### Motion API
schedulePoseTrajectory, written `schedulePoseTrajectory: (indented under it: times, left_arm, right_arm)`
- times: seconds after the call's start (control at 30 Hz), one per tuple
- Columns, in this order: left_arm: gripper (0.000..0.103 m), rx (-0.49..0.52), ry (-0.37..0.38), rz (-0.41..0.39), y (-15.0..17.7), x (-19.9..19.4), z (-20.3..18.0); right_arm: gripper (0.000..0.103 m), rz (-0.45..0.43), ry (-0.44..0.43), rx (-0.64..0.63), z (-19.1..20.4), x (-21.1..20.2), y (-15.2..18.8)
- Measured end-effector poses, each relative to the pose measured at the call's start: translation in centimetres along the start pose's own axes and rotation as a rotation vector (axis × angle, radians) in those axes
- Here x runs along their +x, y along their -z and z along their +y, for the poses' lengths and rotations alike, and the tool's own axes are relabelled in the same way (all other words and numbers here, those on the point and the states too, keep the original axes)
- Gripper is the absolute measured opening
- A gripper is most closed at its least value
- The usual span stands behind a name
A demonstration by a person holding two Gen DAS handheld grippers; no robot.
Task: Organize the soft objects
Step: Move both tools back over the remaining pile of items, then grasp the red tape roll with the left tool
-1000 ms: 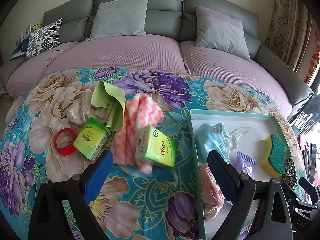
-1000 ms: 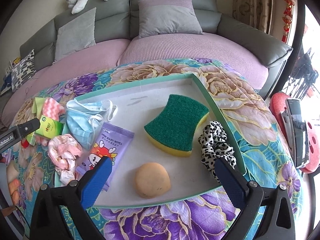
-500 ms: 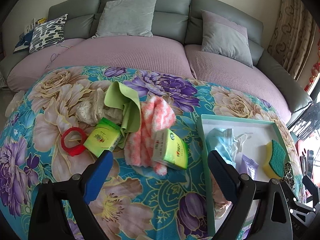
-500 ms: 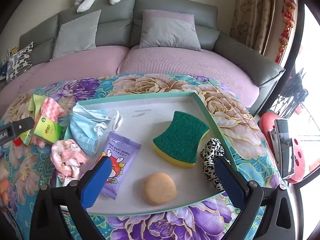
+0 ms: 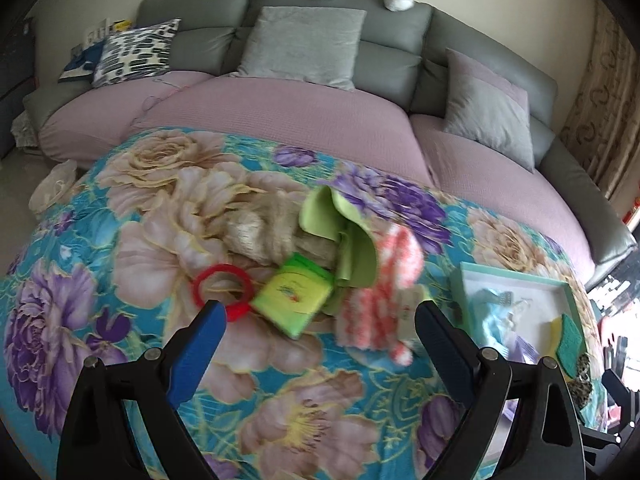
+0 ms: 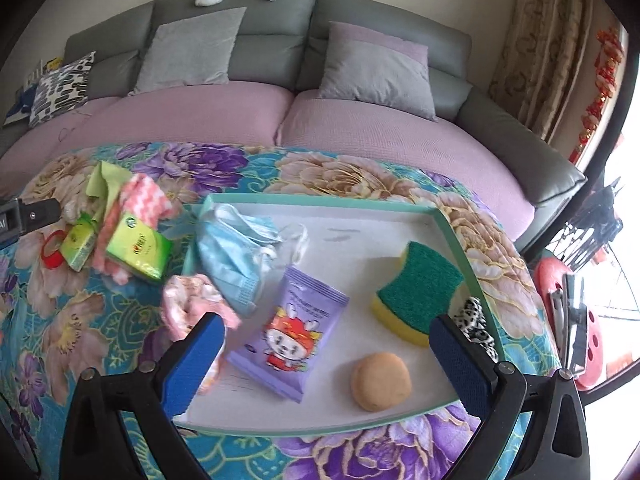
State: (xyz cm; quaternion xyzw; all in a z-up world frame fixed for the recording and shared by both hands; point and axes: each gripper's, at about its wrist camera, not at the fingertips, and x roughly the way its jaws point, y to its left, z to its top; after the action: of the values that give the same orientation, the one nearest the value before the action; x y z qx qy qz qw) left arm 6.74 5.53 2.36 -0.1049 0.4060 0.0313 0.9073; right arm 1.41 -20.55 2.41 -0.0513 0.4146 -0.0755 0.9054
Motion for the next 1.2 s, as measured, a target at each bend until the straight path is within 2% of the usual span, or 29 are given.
schedulePoseTrajectory:
  times: [0.1,0.23,0.57,0.73,0.87,1.0,1.2]
  left_arm:
    - [0.096,-0.039,-0.043,-0.013,-0.3,-0.2,2.3]
    - [0.096,-0.103,-0.061,-0.029,-0.6,-0.5,5.4]
    - [0.096,-0.176,-0.096,-0.030,-0.7,0.2,9.6]
    - [0.096,-0.176,-0.098,0.010,-0.7,2.2,10.3]
    - [0.096,-0.169,-0.080,0.088,-0.7,4.3,10.2]
    - [0.095,-0.184,-0.041,0.113,-0.8,6.0,10.1]
    - [0.095,-0.151,-0.066,0.154,-0.6,8.4,9.3]
  right_arm:
    - [0.103,-0.018,-0.027,-0.015,1.7,-0.5,-0.8]
    - [0.103,-0.032,-0.084,-0.022,4.1,-1.1,-1.8]
    - [0.103,0.008,-0.225,-0.017,9.4,0.0,-3.7]
    - [0.103,-0.009,-0.176,-0.092,11.8,0.7,-4.3]
    - [0.103,0.011,-0.204,-0.078,12.2,1.8,-4.8]
    - [0.103,0.016,-0.198,-0.085,12.6,2.7,-4.9]
    - [0.103,-0.001,-0.200,-0.096,12.9,3.3,-5.5]
